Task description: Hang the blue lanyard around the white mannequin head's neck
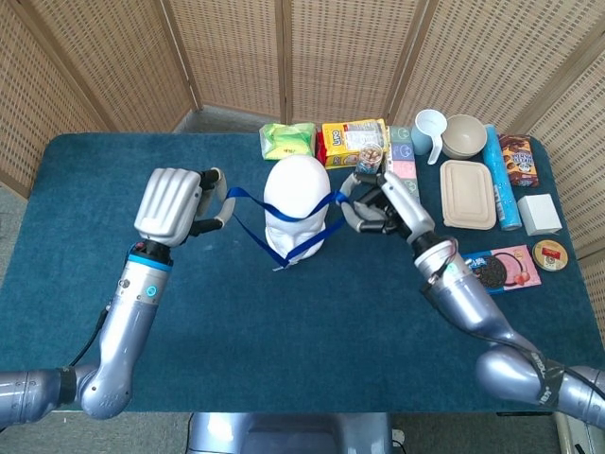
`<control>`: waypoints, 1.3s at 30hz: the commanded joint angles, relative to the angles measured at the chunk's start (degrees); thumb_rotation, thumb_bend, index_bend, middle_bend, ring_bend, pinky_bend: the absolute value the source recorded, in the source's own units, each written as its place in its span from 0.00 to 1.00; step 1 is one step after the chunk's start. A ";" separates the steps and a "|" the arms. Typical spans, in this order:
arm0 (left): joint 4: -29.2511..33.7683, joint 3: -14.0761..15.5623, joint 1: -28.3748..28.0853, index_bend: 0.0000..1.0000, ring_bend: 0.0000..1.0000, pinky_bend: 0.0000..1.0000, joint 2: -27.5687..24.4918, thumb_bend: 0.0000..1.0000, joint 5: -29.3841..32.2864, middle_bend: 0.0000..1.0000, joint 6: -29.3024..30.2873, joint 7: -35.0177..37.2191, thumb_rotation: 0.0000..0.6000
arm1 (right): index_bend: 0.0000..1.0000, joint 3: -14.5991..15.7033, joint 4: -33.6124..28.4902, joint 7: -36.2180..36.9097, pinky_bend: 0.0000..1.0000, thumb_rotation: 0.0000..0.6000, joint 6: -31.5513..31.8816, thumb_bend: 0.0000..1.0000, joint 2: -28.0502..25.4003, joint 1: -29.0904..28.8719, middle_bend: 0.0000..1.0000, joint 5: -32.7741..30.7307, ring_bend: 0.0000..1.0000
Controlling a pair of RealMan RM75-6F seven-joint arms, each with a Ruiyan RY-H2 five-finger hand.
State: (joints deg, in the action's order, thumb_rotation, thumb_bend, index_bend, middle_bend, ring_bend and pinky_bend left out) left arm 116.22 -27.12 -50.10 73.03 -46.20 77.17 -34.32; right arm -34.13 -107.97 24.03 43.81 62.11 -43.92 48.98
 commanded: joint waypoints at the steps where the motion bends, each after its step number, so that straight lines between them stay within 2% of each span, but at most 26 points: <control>1: -1.38 -0.83 -0.84 0.63 0.89 1.00 0.63 0.42 1.23 0.86 -0.42 0.96 0.84 | 0.69 -0.79 2.09 0.89 1.00 1.00 -1.43 0.60 -0.57 -1.37 1.00 -1.23 1.00; 11: -5.34 -2.35 -3.08 0.63 0.89 1.00 2.29 0.42 4.60 0.86 -1.27 2.38 0.84 | 0.69 -0.69 6.80 1.05 1.00 1.00 -3.85 0.60 -0.40 -4.68 1.00 -4.70 1.00; 16: -9.29 -2.85 -4.18 0.63 0.89 1.00 3.55 0.42 6.20 0.86 -1.76 3.46 0.84 | 0.70 -0.25 11.22 1.16 1.00 1.00 -4.92 0.60 0.81 -6.74 1.00 -7.48 1.00; 25: -15.08 -2.86 -5.35 0.63 0.89 1.00 5.40 0.41 8.68 0.86 -3.15 4.87 0.85 | 0.70 1.04 16.36 0.55 1.00 1.00 -6.49 0.60 2.03 -8.78 1.00 -10.24 1.00; 39: -23.37 -1.55 -6.66 0.63 0.89 1.00 8.49 0.40 10.86 0.86 -4.64 4.86 0.85 | 0.70 3.49 20.86 -1.69 1.00 1.00 -7.32 0.60 3.51 -10.61 1.00 -14.21 1.00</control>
State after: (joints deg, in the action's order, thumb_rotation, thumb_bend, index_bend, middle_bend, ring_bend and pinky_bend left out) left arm 93.24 -28.89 -56.73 81.23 -35.50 72.75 -29.58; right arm -30.90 -87.32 22.61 36.62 65.48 -54.36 34.94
